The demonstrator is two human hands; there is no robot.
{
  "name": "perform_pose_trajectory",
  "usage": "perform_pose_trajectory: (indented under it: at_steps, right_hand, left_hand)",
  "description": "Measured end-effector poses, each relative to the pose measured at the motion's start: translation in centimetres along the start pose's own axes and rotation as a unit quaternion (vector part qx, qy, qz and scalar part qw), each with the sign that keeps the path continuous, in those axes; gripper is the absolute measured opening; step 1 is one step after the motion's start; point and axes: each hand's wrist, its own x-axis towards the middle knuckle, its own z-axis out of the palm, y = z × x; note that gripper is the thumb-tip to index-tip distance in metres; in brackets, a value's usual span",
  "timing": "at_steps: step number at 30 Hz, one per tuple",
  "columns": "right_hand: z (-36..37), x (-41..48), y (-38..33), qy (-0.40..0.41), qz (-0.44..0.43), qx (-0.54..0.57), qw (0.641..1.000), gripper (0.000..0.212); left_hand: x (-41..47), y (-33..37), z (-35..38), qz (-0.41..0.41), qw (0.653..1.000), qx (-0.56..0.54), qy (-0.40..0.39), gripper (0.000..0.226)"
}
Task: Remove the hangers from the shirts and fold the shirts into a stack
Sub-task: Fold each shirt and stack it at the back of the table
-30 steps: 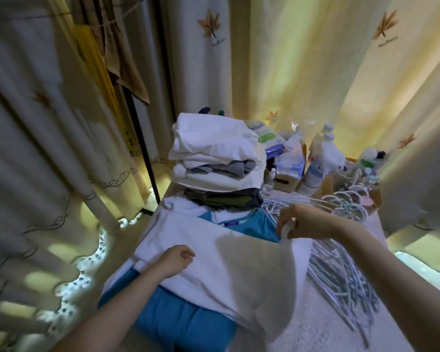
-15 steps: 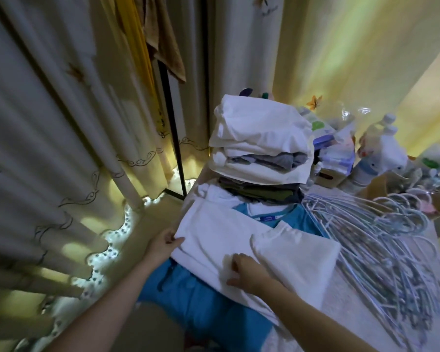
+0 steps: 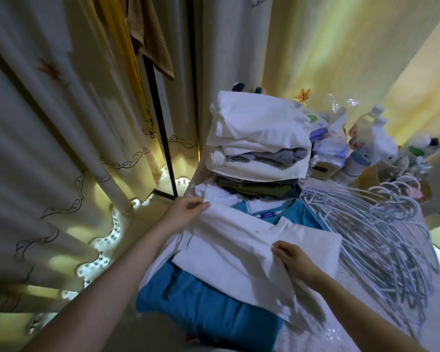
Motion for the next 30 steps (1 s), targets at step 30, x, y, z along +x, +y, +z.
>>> perform_pose_trajectory:
  at_steps: [30]
  right_hand:
    - [-3.4, 4.6, -7.9, 0.310, -0.077, 0.089, 0.943, 0.023]
  left_hand:
    - [1.4, -4.5, 4.8, -0.168, 0.959, 0.080, -0.212, 0.040]
